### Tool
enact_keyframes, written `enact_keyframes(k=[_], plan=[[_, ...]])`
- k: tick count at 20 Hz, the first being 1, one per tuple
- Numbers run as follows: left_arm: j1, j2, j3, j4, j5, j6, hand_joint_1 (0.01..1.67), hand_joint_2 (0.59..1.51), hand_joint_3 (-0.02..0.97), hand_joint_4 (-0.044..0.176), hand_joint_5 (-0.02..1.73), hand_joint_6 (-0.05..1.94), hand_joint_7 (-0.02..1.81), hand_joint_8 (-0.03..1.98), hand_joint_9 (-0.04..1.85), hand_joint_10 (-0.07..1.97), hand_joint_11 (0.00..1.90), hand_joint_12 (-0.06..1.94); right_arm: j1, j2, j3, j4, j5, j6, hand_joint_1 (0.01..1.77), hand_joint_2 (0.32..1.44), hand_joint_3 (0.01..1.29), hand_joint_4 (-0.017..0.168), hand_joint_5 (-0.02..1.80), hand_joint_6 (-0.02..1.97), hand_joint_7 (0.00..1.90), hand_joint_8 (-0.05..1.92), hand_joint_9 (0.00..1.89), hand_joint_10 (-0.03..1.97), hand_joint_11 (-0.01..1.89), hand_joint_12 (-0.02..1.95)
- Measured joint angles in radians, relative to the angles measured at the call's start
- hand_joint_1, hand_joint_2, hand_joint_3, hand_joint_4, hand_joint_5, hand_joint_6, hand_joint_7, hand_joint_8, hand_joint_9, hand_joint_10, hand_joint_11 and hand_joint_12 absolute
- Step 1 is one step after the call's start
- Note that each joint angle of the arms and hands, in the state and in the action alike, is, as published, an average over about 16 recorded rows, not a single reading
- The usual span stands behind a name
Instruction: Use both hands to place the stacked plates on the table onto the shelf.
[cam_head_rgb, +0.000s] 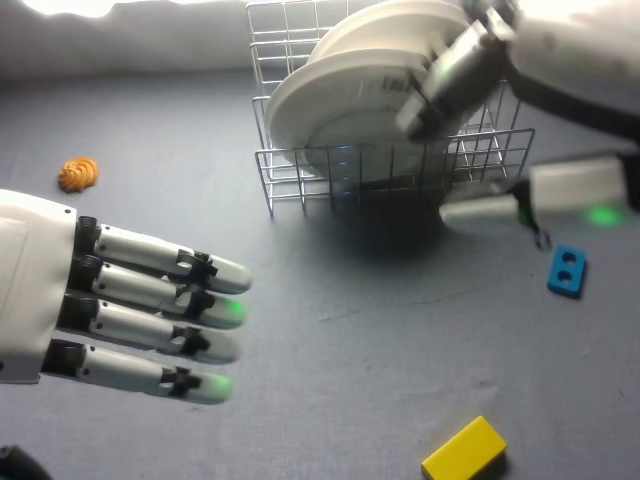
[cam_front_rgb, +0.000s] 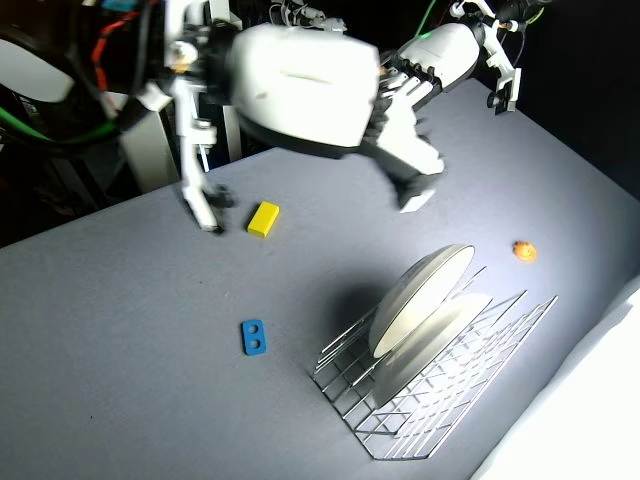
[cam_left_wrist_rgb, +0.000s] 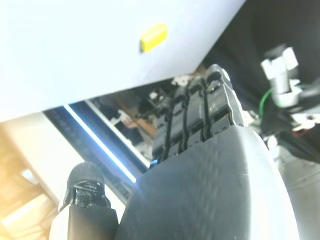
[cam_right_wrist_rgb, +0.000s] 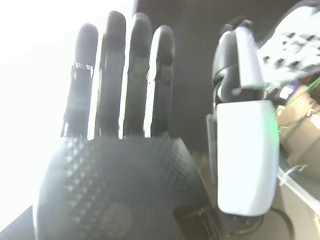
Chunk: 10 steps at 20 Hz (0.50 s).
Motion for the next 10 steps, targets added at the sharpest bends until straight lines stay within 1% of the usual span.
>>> enact_keyframes(k=[1, 3, 4, 7, 9, 10], plan=[[0.001, 0.001, 0.0, 0.0, -0.001, -0.001, 0.06, 1.192, 0.013, 0.009, 0.55, 0.46, 0.58, 0.46, 0.51, 0.55, 0.38, 0.73, -0.01, 0.027, -0.026, -0.001, 0.0, -0.003, 0.67, 1.02, 0.01, 0.003, 0.96, 0.55, 1.04, 0.57, 1.02, 0.64, 0.71, 1.49], [0.002, 0.002, 0.001, -0.001, -0.003, -0.002, 0.08, 1.187, 0.012, 0.022, 0.74, 0.69, 0.78, 0.7, 0.71, 0.79, 0.58, 0.97, -0.033, 0.076, -0.071, -0.002, -0.002, -0.005, 0.57, 1.02, 0.01, 0.003, 1.05, 0.79, 1.11, 0.81, 1.1, 0.88, 0.87, 1.58], [0.002, 0.003, 0.001, -0.001, -0.004, -0.002, 0.09, 1.19, 0.012, 0.027, 0.82, 0.78, 0.86, 0.79, 0.79, 0.88, 0.65, 1.07, -0.042, 0.093, -0.087, -0.003, -0.004, -0.005, 0.53, 1.03, 0.01, 0.003, 1.08, 0.87, 1.14, 0.9, 1.13, 0.97, 0.93, 1.61], [0.003, 0.004, 0.002, -0.002, -0.005, -0.003, 0.11, 1.2, 0.011, 0.031, 1.01, 0.96, 1.05, 0.98, 0.98, 1.09, 0.81, 1.32, -0.06, 0.131, -0.121, -0.002, -0.006, -0.005, 0.44, 1.04, 0.01, 0.003, 1.15, 1.07, 1.21, 1.11, 1.2, 1.2, 1.07, 1.7], [0.003, 0.004, 0.003, -0.002, -0.005, -0.004, 0.12, 1.206, 0.011, 0.036, 1.16, 1.14, 1.21, 1.16, 1.13, 1.29, 0.95, 1.56, -0.067, 0.151, -0.138, 0.003, -0.005, -0.005, 0.38, 1.03, 0.01, 0.003, 1.2, 1.27, 1.27, 1.31, 1.26, 1.42, 1.2, 1.77], [0.003, 0.004, 0.003, -0.002, -0.006, -0.004, 0.13, 1.204, 0.01, 0.04, 1.22, 1.26, 1.28, 1.28, 1.2, 1.43, 1.02, 1.69, -0.07, 0.159, -0.144, 0.007, -0.005, -0.005, 0.34, 1.03, 0.01, 0.003, 1.22, 1.4, 1.29, 1.45, 1.29, 1.56, 1.27, 1.82]])
